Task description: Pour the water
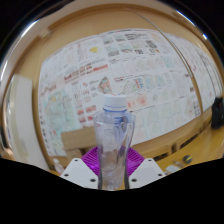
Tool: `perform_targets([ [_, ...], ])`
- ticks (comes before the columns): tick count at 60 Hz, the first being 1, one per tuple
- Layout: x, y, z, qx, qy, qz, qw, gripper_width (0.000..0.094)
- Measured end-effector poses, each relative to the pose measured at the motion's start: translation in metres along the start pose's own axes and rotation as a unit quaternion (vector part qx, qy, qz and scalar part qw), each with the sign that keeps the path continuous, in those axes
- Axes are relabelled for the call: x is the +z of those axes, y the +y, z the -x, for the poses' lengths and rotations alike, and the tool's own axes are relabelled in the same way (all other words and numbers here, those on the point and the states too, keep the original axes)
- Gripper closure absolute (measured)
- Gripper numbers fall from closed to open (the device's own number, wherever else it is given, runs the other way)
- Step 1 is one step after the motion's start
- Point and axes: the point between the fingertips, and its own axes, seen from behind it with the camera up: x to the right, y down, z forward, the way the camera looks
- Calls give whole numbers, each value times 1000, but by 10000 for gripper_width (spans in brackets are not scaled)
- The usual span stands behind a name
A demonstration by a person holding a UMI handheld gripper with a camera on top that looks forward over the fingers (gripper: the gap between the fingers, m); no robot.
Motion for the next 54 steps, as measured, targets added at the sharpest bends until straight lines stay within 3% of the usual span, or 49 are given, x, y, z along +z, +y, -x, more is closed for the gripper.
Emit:
perform_targets([
  [11,-1,81,-95,-105,66,75,989,648],
  [24,-9,186,-165,-128,90,166,974,647],
  [30,-14,220,-177,-120,92,195,969,645],
  [32,-12,218,-176,-120,88,177,973,643],
  [37,-13,221,-177,-124,89,185,971,637],
  [39,-13,222,-175,-126,89,188,970,561],
  [49,-17,225,-179,-117,100,210,965,366],
  [51,-20,225,-180,-113,106,219,963,273],
  [54,-27,222,-181,-109,115,224,962,63],
])
